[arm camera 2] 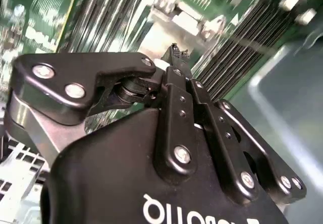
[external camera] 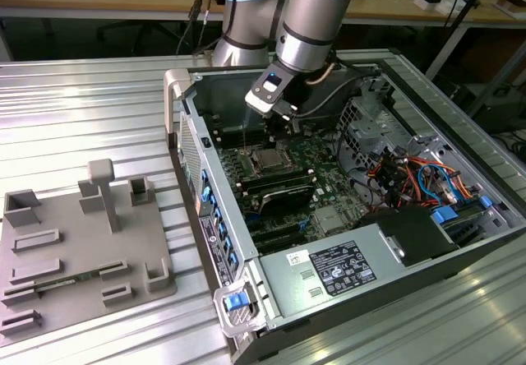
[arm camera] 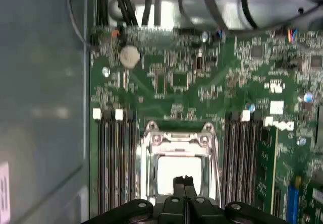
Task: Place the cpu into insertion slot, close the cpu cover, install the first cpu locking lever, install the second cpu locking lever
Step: 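Close the cpu cover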
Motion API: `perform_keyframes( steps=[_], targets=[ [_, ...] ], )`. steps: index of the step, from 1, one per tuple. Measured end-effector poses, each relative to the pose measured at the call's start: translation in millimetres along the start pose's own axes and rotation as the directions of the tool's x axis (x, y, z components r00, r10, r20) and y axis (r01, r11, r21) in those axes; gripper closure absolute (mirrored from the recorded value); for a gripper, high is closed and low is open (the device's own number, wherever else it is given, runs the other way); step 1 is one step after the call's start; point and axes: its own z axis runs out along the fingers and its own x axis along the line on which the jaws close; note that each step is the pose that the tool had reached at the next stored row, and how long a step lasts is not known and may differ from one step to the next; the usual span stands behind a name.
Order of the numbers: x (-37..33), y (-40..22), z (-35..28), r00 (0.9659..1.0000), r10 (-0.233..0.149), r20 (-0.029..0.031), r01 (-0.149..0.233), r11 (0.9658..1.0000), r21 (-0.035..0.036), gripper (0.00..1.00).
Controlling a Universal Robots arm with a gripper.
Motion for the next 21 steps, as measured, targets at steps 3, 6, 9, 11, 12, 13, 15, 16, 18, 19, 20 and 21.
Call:
perform_keyframes(
  steps=[3, 6, 9, 11, 12, 13, 15, 16, 18, 19, 20, 21],
  targets=[
    [1.8, -24.7, 23.3, 1.0, -0.005, 0.0002, 0.005, 1.0, -0.0003, 0.89],
    [2.0, -25.0, 29.5, 1.0, -0.007, 0.0002, 0.007, 1.0, -0.0003, 0.89],
    [2.1, -25.0, 32.9, 1.0, -0.008, -0.0013, 0.008, 1.0, -0.0005, 0.89],
    [2.2, -25.0, 34.4, 1.0, -0.008, -0.0028, 0.008, 1.0, -0.0004, 0.89],
    [2.1, -25.1, 35.3, 1.0, -0.009, -0.0033, 0.009, 1.0, -0.0002, 0.89],
    [2.1, -25.1, 36.0, 0.9999, -0.01, -0.0045, 0.01, 0.9999, -0.0001, 0.89],
    [2.4, -25.0, 34.4, 0.9999, -0.011, -0.0066, 0.011, 0.9999, -0.0017, 0.89],
    [2.1, -25.4, 30.7, 0.9999, -0.01, -0.0052, 0.01, 0.9999, -0.0006, 0.89],
    [2.0, -25.7, 25.8, 0.9999, -0.01, -0.0053, 0.01, 0.9999, -0.0007, 0.89],
    [2.0, -25.7, 24.3, 0.9999, -0.011, -0.0052, 0.011, 0.9999, -0.0006, 0.89],
    [2.0, -25.2, 24.2, 0.9999, -0.014, -0.0051, 0.014, 0.9999, -0.0009, 0.89],
    [2.0, -24.8, 24.1, 0.9998, -0.017, -0.0048, 0.017, 0.9999, -0.001, 0.89]
  ],
)
